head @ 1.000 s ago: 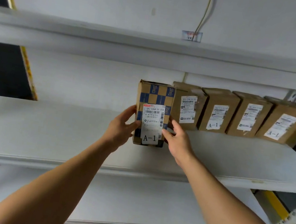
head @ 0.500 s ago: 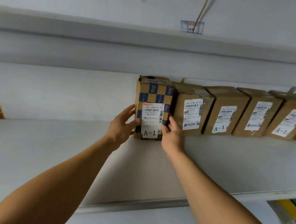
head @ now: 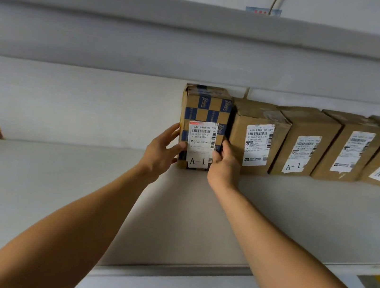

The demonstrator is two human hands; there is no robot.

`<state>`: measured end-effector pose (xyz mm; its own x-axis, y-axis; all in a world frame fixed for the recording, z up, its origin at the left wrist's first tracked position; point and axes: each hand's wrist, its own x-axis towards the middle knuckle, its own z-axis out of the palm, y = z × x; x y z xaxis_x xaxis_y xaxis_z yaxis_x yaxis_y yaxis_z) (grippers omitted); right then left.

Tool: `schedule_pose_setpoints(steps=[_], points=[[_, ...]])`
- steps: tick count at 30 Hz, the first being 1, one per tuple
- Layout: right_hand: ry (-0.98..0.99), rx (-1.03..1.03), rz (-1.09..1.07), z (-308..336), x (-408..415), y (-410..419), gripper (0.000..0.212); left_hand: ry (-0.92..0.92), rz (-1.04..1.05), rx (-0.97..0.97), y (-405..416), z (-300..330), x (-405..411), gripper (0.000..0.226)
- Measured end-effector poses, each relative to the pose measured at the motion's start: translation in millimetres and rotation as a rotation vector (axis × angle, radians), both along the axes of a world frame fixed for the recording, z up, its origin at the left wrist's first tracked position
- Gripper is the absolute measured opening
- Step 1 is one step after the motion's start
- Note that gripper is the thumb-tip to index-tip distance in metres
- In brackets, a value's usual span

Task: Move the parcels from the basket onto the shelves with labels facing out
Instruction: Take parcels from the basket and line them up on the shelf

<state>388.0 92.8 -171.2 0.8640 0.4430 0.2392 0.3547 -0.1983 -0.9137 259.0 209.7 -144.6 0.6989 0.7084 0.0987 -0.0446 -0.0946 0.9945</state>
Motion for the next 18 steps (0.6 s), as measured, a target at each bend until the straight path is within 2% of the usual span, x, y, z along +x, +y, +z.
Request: schedule_pose_setpoints(steps=[6, 13, 18], points=[[-0.004, -0.014, 0.02, 1, 1, -3, 0.051, 0.007, 0.02, 0.012, -1, -2, 2, 0.062], [-0.012, -0.093, 0.135, 4, 0, -15, 0.063, 0.05, 0.074, 0.01, -14, 1, -2, 0.066], [0.12, -0.026, 0.246, 5, 1, -37, 0.066, 0.176, 0.195, 0.06, -40, 1, -17, 0.068]])
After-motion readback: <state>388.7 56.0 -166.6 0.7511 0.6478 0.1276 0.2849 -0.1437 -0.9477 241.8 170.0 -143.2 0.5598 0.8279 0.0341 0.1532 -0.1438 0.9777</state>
